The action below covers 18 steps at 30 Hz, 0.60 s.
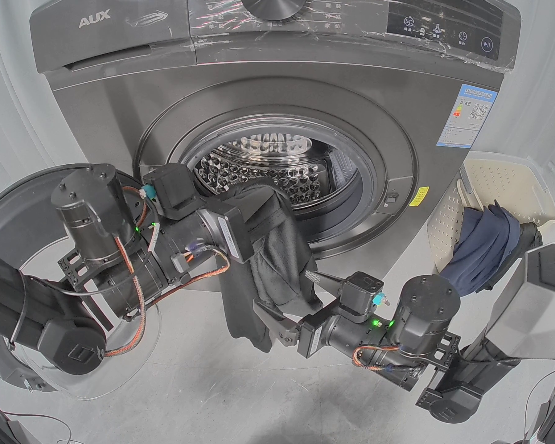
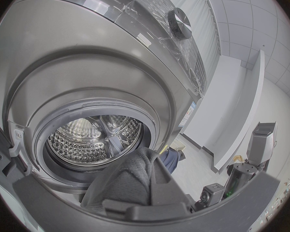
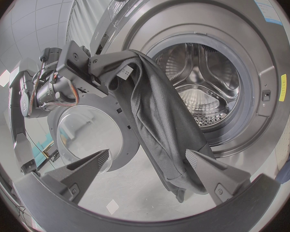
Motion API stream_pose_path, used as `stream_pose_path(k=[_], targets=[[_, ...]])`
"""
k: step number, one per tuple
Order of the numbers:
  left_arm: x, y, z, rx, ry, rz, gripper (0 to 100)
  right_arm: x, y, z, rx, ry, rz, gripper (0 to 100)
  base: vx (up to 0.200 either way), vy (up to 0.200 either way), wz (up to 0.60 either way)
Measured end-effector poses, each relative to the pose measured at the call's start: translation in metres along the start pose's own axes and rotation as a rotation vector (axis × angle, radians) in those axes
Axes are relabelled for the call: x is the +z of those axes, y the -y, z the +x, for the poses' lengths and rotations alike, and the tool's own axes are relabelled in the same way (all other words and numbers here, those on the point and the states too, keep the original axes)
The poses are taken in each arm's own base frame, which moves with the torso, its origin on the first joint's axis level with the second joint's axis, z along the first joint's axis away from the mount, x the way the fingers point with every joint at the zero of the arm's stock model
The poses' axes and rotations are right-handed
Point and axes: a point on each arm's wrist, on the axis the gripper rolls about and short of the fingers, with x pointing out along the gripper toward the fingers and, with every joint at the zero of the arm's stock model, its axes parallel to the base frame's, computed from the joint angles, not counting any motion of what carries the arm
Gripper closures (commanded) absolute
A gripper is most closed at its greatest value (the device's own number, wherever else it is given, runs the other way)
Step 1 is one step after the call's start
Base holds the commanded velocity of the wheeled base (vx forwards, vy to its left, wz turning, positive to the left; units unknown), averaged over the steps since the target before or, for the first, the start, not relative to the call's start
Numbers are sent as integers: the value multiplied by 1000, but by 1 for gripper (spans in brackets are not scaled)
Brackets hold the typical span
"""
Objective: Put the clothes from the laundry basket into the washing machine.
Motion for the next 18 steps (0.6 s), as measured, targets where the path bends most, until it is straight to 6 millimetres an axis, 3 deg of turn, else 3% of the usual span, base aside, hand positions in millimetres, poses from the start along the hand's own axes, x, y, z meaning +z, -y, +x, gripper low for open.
stream_pose_path(k=[18], targets=[[1, 0, -1, 9, 11, 0, 100, -10, 30, 38, -77, 41, -13, 0, 0, 0, 0]])
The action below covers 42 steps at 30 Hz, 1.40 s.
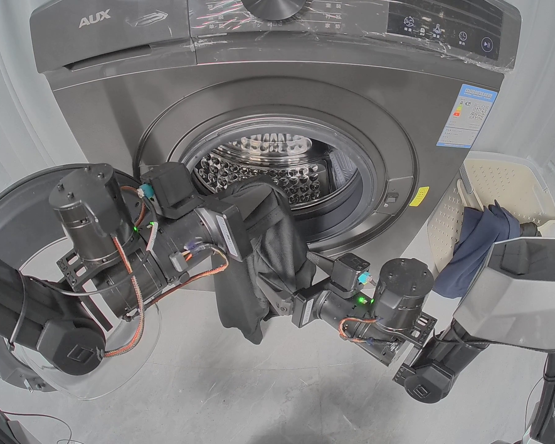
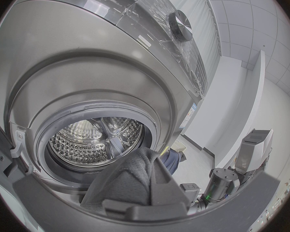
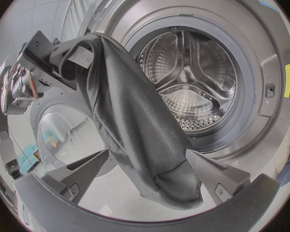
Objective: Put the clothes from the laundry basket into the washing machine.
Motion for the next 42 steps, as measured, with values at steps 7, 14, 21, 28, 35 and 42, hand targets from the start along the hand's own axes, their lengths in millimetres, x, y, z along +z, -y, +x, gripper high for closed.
stream_pose_path(k=[7, 14, 21, 28, 35, 42], targets=[[0, 0, 0, 1, 0, -1, 100, -6, -2, 6, 6, -2, 1, 100, 0, 0, 0], [0, -2, 0, 6, -1, -7, 100, -6, 0, 6, 0, -4, 1, 100, 0, 0, 0], [-2, -4, -2, 13, -8, -10, 100, 3, 0, -7, -3, -5, 0, 100, 0, 0, 0], [-5, -5, -5, 16, -4, -10, 100, 30, 7, -36, -24, 18, 0, 100, 0, 0, 0], [-12, -6, -11, 16, -27, -15, 100, 61, 23, -54, -74, 97, -2, 100, 0, 0, 0], [-21, -4, -17, -2, -69, -21, 0, 90, 23, -63, -61, 197, 2, 100, 0, 0, 0]])
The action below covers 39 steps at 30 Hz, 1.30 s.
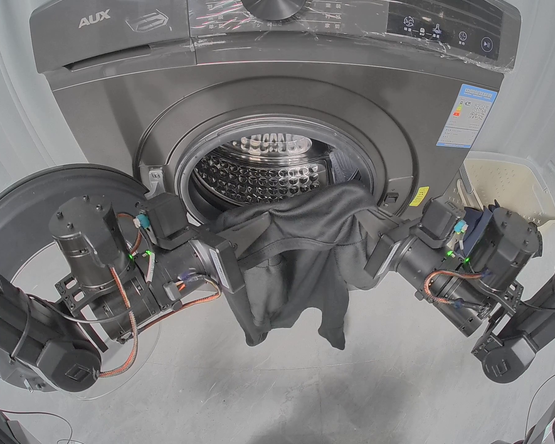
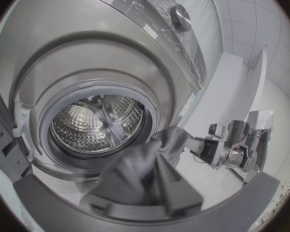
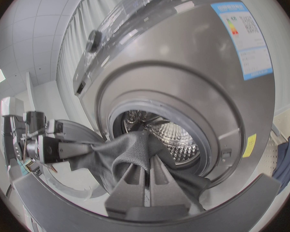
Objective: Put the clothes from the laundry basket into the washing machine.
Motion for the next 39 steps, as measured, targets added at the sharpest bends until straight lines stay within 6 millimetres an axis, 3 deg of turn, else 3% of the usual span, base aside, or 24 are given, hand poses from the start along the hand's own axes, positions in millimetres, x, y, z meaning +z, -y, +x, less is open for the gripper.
stream_pose_path(k=[5, 16, 31, 39], targets=[[-10, -1, -2, 0, -41, -11, 0, 21, -6, -6, 21, 61, 8, 100, 0, 0, 0], [-45, -10, 3, 17, -111, -22, 0, 47, -20, -8, 68, 144, 25, 100, 0, 0, 0], [-105, -24, 7, 26, -183, -23, 0, 51, -23, 3, 70, 168, 31, 100, 0, 0, 0], [-121, -33, 20, 43, -206, -20, 0, 48, -26, 3, 75, 159, 34, 100, 0, 0, 0]])
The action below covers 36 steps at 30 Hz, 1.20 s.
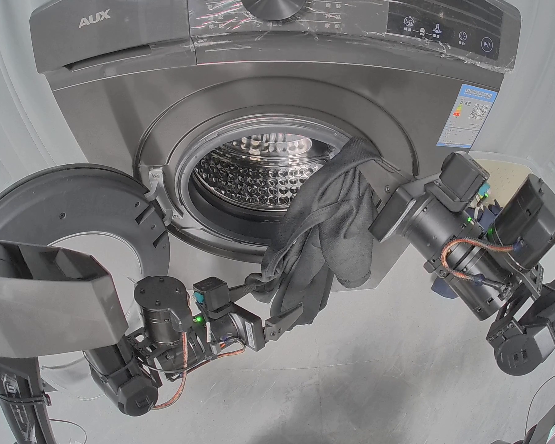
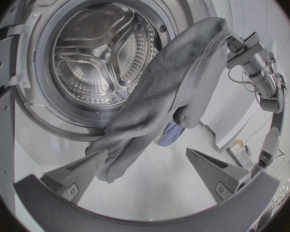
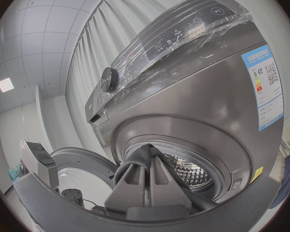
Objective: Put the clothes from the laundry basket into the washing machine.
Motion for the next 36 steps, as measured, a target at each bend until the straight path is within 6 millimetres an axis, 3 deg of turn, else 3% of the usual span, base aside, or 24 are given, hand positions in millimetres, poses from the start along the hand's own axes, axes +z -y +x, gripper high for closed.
stream_pose_path(k=[15, 33, 34, 36], targets=[[-7, -31, 27, 75, 32, 49, 0, -4, -6, -4, 16, -21, 8, 100, 0, 0, 0], [-10, -36, 41, 78, 54, 64, 0, -5, -6, -4, 15, -24, 8, 100, 0, 0, 0], [-10, -37, 43, 79, 57, 64, 100, -5, -6, -5, 15, -25, 8, 100, 0, 0, 0], [-11, -40, 46, 83, 60, 65, 100, -5, -6, -5, 15, -27, 8, 100, 0, 0, 0]])
